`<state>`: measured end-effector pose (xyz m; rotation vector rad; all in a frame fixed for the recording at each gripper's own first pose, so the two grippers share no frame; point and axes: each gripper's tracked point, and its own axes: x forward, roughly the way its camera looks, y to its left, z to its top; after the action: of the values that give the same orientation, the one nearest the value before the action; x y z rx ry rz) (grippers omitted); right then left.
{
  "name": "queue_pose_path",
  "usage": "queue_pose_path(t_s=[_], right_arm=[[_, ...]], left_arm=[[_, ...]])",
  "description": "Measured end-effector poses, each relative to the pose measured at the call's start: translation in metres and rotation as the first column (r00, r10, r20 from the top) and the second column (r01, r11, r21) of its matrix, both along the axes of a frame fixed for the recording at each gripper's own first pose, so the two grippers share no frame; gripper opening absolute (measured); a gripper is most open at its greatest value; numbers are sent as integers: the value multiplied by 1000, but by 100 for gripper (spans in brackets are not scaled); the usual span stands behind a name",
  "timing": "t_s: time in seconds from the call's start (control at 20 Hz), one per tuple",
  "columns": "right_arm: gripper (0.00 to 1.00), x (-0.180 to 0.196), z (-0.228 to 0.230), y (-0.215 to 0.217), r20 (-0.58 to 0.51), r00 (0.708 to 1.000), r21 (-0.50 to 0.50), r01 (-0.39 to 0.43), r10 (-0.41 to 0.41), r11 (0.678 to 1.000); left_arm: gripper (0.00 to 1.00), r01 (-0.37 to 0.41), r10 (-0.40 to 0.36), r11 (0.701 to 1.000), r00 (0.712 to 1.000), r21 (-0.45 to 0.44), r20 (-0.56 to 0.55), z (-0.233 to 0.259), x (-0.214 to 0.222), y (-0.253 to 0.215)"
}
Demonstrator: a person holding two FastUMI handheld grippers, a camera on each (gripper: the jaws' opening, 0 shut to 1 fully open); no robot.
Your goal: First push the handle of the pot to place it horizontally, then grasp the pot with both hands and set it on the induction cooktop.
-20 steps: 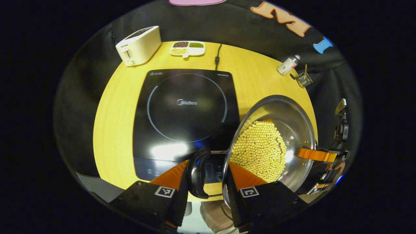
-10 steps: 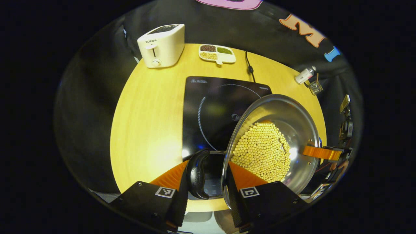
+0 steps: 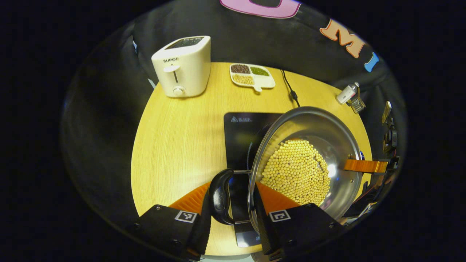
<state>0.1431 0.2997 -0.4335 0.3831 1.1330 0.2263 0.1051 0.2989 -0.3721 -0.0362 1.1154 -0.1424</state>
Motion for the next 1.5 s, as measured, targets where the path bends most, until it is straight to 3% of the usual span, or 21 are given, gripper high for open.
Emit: queue_pose_path(t_s=[0.25, 0.3, 0.45, 0.75, 0.8, 0.9, 0.95, 1.2, 1.3, 1.35, 1.4, 1.5], right_arm=[[54, 18, -3, 2, 11, 1000, 0, 24, -24, 1000], [48, 21, -4, 3, 13, 1000, 6, 23, -23, 1000], [48, 22, -5, 3, 20, 1000, 17, 16, -16, 1000], [48, 22, -6, 2, 32, 999, 8, 16, -16, 1000], [54, 23, -5, 2, 38, 999, 5, 16, -16, 1000], [54, 23, -5, 1, 48, 999, -1, 15, -15, 1000], [49, 23, -5, 1, 55, 998, -3, 15, -15, 1000], [59, 23, -5, -1, 67, 997, -15, 33, -32, 999], [52, 20, 1, -8, 83, 995, -32, 60, -57, 998], [73, 22, 8, -12, 103, 992, -37, 77, -73, 996], [79, 23, 16, -17, 136, 986, -49, 99, -91, 994], [90, 25, 31, -27, 218, 970, -74, 129, -110, 989]], left_arm=[[58, 14, -15, 1000, 998, 19, 54, -1, 21, 3], [58, 13, -14, 1000, 998, 17, 53, -1, 22, 3], [59, 11, -12, 1000, 998, 4, 66, -2, 23, 3], [60, 6, -5, 1000, 997, -14, 79, -2, 23, 3], [59, 5, -4, 1000, 997, -15, 80, -2, 22, 3], [60, 6, -4, 1000, 996, -20, 87, -1, 23, 3], [60, 2, 0, 1000, 996, -24, 91, -1, 23, 3], [61, -19, 22, 999, 995, -35, 99, -1, 20, 3], [66, -28, 31, 999, 991, -29, 130, 4, 17, 4], [67, -38, 40, 999, 985, -10, 167, 9, 19, 9], [75, -58, 56, 998, 978, 5, 201, 18, 19, 11], [100, -116, 102, 993, 956, 36, 275, 40, 12, 20]])
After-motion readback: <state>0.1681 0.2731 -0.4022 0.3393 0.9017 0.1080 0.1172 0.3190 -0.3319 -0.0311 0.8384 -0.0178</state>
